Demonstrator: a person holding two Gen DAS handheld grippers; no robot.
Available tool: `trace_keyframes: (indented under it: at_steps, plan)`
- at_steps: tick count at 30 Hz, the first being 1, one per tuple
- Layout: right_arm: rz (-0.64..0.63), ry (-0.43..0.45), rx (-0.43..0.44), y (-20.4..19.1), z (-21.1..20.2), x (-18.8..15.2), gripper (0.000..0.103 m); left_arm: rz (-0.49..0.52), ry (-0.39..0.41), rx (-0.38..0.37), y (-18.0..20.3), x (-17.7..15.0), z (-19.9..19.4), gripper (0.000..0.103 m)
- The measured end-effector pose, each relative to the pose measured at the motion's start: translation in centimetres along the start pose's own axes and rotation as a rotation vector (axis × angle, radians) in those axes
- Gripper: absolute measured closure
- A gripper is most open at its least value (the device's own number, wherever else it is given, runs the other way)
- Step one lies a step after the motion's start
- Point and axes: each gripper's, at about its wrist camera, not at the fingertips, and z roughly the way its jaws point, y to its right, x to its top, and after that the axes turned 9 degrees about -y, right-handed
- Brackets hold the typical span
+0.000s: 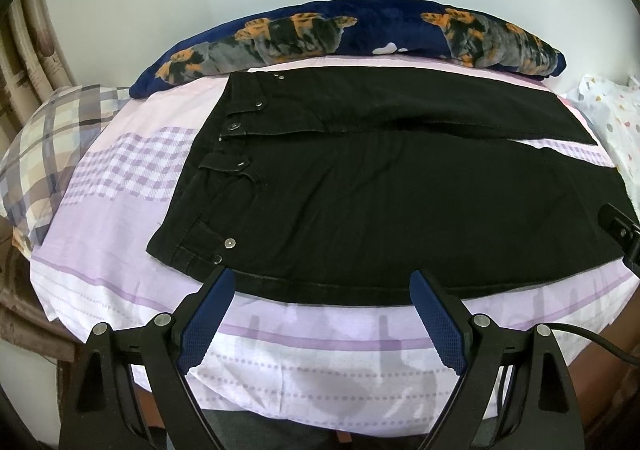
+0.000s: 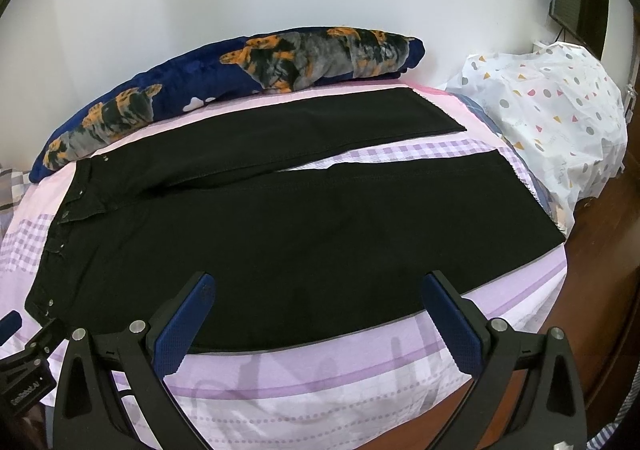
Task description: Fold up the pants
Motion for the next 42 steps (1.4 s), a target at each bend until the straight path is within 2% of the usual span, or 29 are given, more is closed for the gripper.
trace_keyframes:
  at_steps: [23,30,36,40,42]
  plan:
    - [0.005,0.003,0.006,0.1,-0.1,0.0,0.001,0.0,0.003,-0.001,0.0,0.0,-0.1,0.014]
    - [0.018,0.024,0.056,-0.2,-0.1,0.5,0.001,-0.004,0.001,-0.023,-0.4,0.3,-0.1,0.014]
    - [-0.007,0.039,0.052,-1.1,-0.1,0.6,0.001,-0.033,-0.012,-0.054,-1.4,1.4,0.9,0.014]
    - [0.016,0.029,0.091,-0.7,0.4,1.0,0.001,-0.068,-0.014,-0.063,-3.4,3.2,2.0,0.015]
    - [0.017,0.024,0.133,-0.9,0.9,1.7,0.001,-0.099,-0.017,-0.077,-5.2,4.5,2.7,0.018]
